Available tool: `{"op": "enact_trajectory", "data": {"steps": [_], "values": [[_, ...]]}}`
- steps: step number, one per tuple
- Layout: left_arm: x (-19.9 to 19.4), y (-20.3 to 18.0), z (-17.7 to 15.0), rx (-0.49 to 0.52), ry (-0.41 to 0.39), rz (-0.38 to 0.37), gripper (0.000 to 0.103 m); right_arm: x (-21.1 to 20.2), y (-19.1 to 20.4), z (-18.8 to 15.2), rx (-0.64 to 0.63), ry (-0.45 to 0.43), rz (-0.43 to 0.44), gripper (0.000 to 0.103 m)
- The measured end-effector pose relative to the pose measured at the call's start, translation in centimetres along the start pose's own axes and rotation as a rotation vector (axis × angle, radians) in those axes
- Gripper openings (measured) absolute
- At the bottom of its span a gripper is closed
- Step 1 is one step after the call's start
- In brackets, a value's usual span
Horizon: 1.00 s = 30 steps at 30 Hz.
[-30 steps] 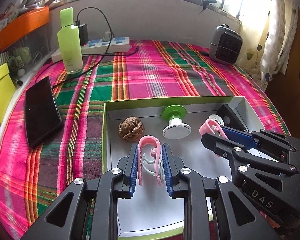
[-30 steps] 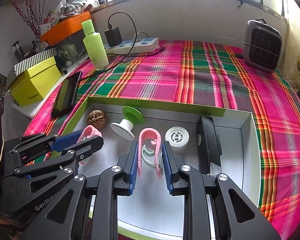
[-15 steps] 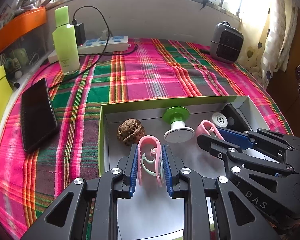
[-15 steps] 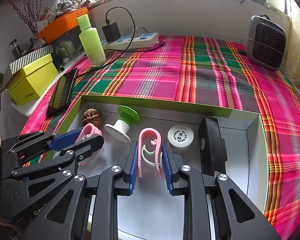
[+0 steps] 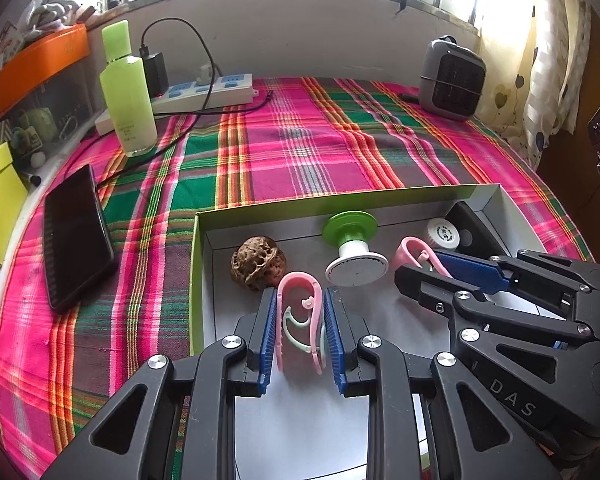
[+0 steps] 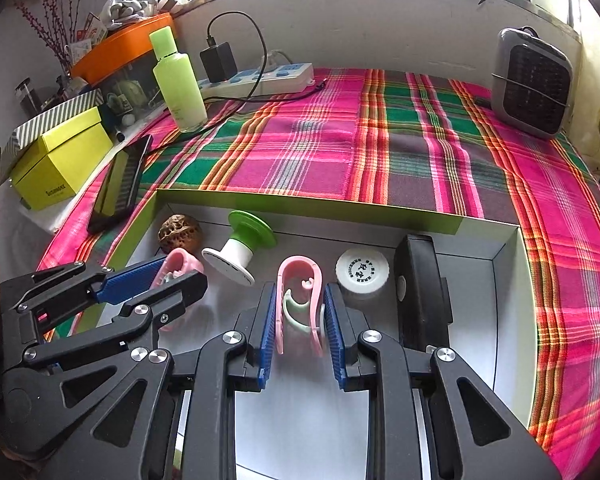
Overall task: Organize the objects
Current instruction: 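Carry both pink-and-white clips up and over into the open box, then lower the clips onto the box floor and open both grippers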
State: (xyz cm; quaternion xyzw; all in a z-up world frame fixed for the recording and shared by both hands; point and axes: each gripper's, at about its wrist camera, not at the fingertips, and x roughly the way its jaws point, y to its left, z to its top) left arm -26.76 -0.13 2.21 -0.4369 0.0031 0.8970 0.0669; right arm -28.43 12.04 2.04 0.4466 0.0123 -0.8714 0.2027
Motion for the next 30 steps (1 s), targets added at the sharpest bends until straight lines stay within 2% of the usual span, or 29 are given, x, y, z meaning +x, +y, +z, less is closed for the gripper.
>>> {"op": "enact_trajectory", "data": {"steps": [12, 24, 30], "values": [[0.0, -0.2, -0.1, 0.013, 0.000, 0.012, 0.023, 0.0, -0.4, 0.0, 0.016, -0.001, 0.002, 0.025], [-0.5, 0.0, -0.2, 0.002, -0.006, 0.004, 0.034, -0.2, -0.4, -0.1, 0.023, -0.001, 0.002, 0.025], [-1.0, 0.0, -0.4, 0.000, -0.014, 0.010, 0.037, -0.5, -0.3, -0.2, 0.019, -0.007, 0.000, 0.030]]}}
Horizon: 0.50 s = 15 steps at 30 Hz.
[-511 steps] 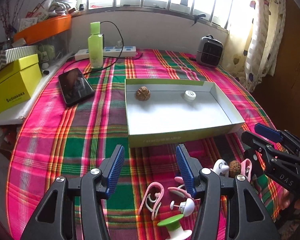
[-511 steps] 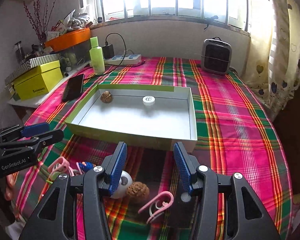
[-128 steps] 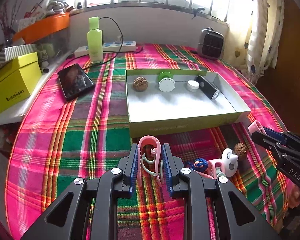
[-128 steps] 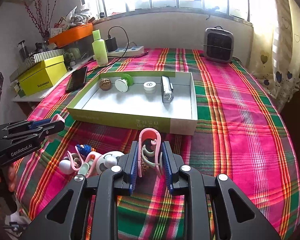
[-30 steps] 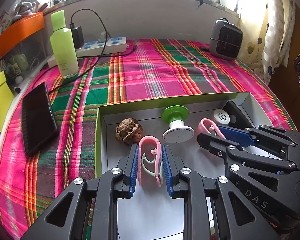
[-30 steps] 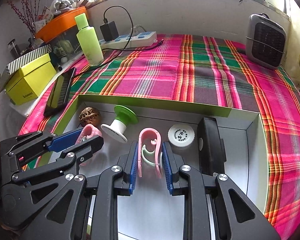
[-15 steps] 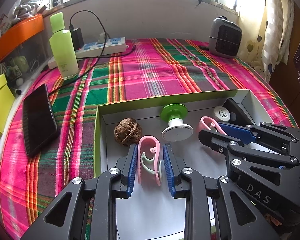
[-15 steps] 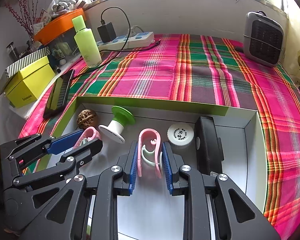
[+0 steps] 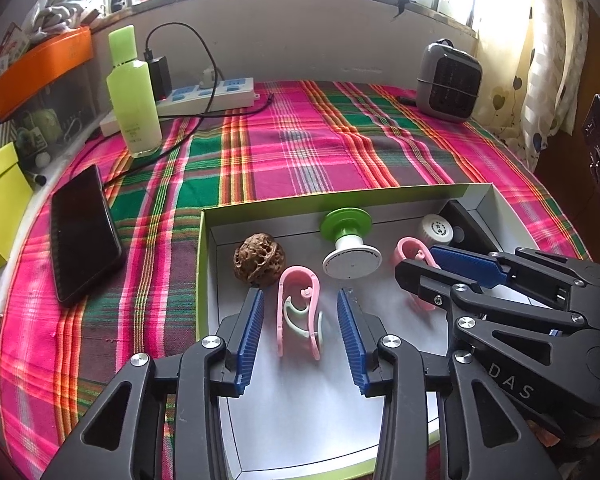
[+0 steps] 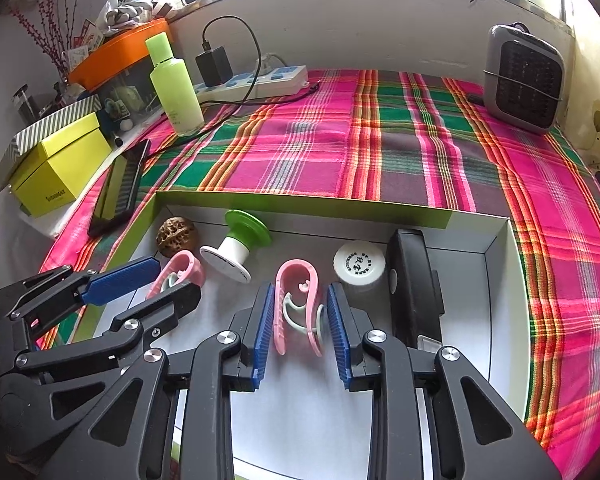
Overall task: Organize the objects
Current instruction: 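Lower the clips onto the box floor and open both grippers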
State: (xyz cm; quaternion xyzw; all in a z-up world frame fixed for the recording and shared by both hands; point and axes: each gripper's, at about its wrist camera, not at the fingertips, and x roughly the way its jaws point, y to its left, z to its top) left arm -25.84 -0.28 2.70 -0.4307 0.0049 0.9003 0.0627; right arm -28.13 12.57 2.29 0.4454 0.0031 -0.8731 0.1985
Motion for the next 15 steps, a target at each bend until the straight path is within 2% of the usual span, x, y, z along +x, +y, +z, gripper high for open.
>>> {"op": "enact_trajectory", "data": {"steps": [4, 15], "values": [[-0.4, 0.0, -0.2, -0.011, -0.001, -0.004, 0.040, -0.4, -0.1, 0.0, 0.010, -0.009, 0.002, 0.036], [-2.8, 0.1, -1.1, -0.026, -0.027, 0.005, 0.042, -2.6, 0.7, -0.9, -0.006, -0.041, -0.009, 0.038]]}}
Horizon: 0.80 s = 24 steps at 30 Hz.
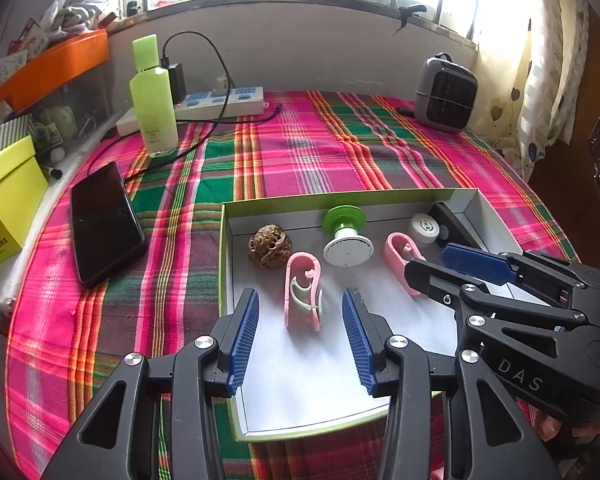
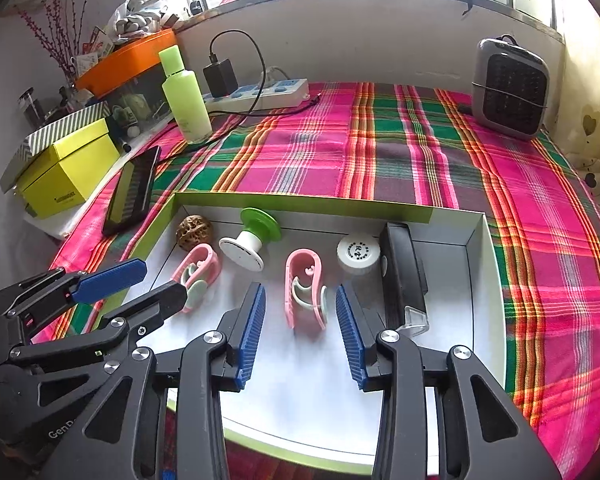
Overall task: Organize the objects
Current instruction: 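Lower the clips onto the box floor and open both grippers, then withdraw both open grippers from the box toward the remaining items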
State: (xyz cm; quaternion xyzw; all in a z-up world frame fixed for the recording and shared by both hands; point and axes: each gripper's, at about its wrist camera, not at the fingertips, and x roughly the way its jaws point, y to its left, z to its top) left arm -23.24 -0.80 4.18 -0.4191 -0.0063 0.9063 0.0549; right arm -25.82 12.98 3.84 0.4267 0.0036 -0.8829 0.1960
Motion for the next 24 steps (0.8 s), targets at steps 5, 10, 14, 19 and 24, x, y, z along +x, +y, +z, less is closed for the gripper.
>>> {"op": "enact_trajectory", "data": {"steps": [5, 10, 14, 19, 24], "values": [[-1.4, -0.1, -0.7, 0.000, -0.020, 0.015, 0.042, -1.4, 0.5, -0.7, -0.015, -0.023, -0.009, 0.039], [-2.7, -0.4, -1.7, 0.006, -0.033, 0.026, 0.042, -2.7, 1.0, -1.5, -0.019, -0.045, -0.002, 0.039], [-3.6, -0.3, -2.5, 0.005, -0.045, 0.031, 0.042, -3.9, 1.4, -2.5, -0.037, -0.061, -0.014, 0.039], [-4.5, 0.3, -4.0, -0.022, -0.038, 0.005, 0.042, -5.3, 1.3, -3.9, -0.037, -0.075, -0.025, 0.039], [-5.6, 0.4, -5.2, -0.022, -0.044, -0.013, 0.042, -6.5, 1.1, -5.3, -0.031, -0.081, -0.034, 0.039]]}}
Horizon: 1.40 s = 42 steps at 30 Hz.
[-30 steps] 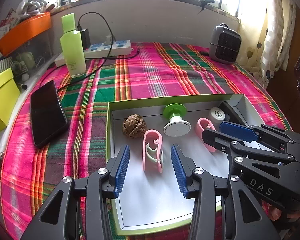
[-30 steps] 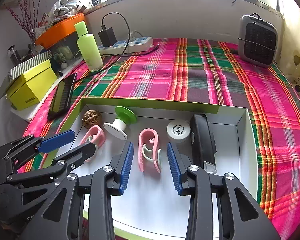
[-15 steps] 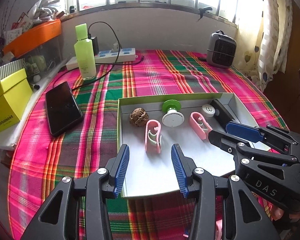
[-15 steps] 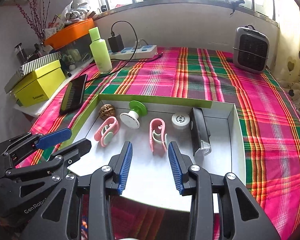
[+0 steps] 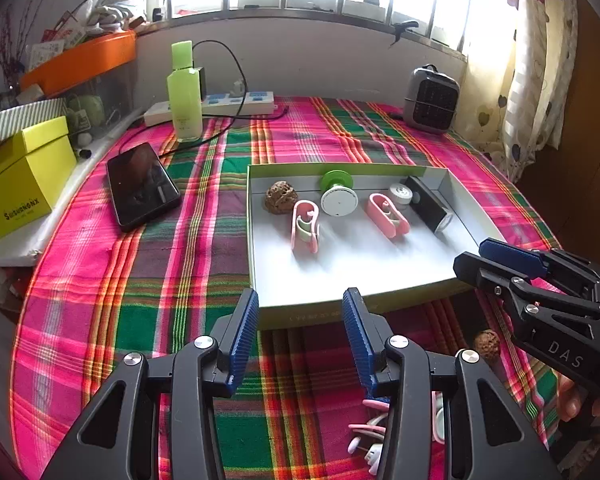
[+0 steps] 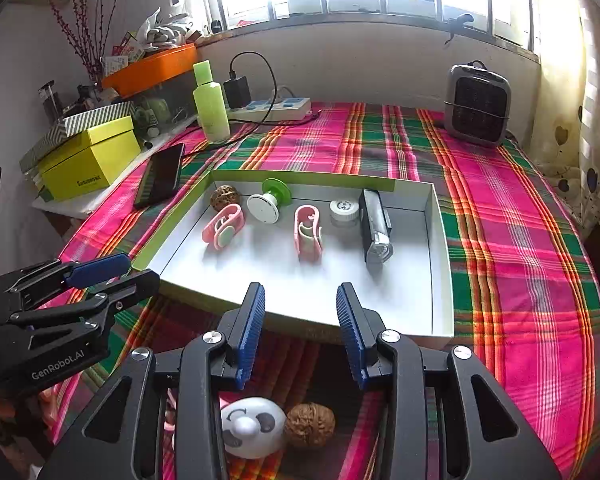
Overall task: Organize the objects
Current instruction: 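Withdraw both open grippers from the box toward the remaining items, then grasp the walnut with the right gripper while the left grasps the white round-headed suction item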
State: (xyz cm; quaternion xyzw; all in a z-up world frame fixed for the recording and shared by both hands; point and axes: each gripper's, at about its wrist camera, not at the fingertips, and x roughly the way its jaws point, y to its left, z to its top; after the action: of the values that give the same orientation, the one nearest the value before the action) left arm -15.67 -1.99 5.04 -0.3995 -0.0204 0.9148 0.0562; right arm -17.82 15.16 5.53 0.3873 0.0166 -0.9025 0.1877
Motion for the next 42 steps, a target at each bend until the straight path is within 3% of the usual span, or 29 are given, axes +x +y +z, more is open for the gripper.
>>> {"op": "enact_trajectory", "data": {"steps": [6, 17, 27, 42], "values": [[-1.0, 0.5, -1.4, -0.005, 0.000, -0.020, 0.043, -1.3, -0.4, -1.3, 0.012, -0.007, 0.005, 0.039], [-1.8, 0.8, -4.4, -0.007, 0.052, -0.141, 0.047, -2.2, -1.5, -4.1, 0.020, 0.015, -0.015, 0.039], [-2.4, 0.5, -5.9, 0.002, 0.078, -0.212, 0.049, -2.2, -2.0, -5.7, 0.030, 0.039, 0.022, 0.039], [-1.6, -0.6, -7.1, 0.019, 0.130, -0.221, 0.050, -1.1, -1.4, -6.0, 0.022, 0.067, 0.051, 0.039]]}}
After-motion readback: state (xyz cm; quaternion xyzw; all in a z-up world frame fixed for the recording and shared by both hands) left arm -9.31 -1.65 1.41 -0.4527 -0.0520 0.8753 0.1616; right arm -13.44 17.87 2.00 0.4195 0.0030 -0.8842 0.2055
